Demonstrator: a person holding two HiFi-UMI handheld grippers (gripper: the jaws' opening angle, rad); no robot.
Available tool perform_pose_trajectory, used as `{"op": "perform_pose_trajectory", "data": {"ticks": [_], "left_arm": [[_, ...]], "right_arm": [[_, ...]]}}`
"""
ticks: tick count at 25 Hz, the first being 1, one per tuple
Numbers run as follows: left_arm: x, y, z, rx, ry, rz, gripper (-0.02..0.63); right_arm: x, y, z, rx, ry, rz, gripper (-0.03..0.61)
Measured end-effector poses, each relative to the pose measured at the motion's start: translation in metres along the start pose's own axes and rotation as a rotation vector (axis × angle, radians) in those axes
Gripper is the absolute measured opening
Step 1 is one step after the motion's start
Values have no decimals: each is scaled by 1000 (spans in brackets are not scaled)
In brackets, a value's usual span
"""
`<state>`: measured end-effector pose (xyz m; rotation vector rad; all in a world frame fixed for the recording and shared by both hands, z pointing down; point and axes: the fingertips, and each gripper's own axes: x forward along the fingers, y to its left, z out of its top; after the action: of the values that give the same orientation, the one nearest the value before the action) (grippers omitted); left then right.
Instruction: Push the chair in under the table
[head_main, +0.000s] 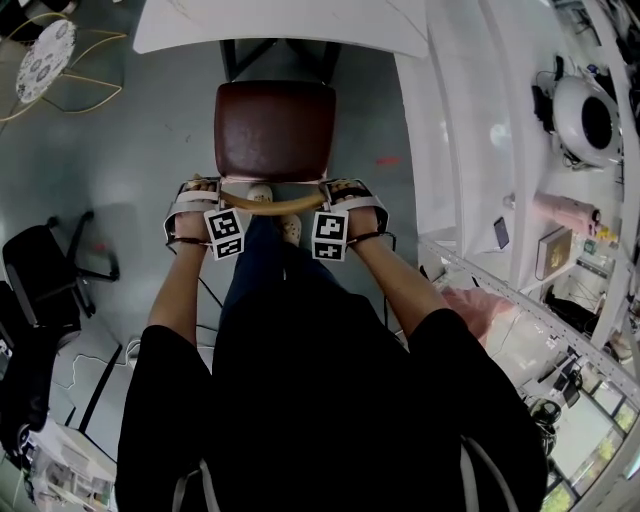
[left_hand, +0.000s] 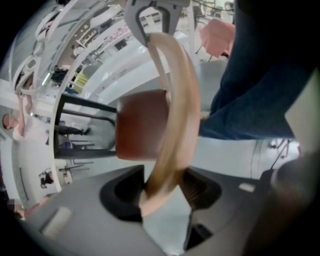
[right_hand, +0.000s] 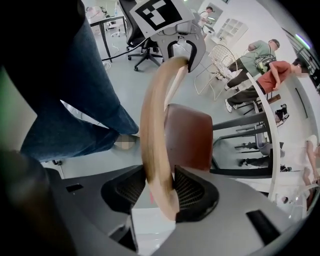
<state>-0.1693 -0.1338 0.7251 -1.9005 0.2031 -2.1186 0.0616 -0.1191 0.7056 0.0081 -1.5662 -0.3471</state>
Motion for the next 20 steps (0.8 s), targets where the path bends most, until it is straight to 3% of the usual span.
{"op": "perform_pose_trajectory", "data": {"ticks": [7, 20], "left_arm": [[9, 22, -6, 6, -8, 13, 215], [28, 98, -1, -16, -64, 23, 212]], "right_arm": [[7, -21, -1, 33, 44, 2, 186], [25, -104, -31, 38, 150, -8, 186]]}}
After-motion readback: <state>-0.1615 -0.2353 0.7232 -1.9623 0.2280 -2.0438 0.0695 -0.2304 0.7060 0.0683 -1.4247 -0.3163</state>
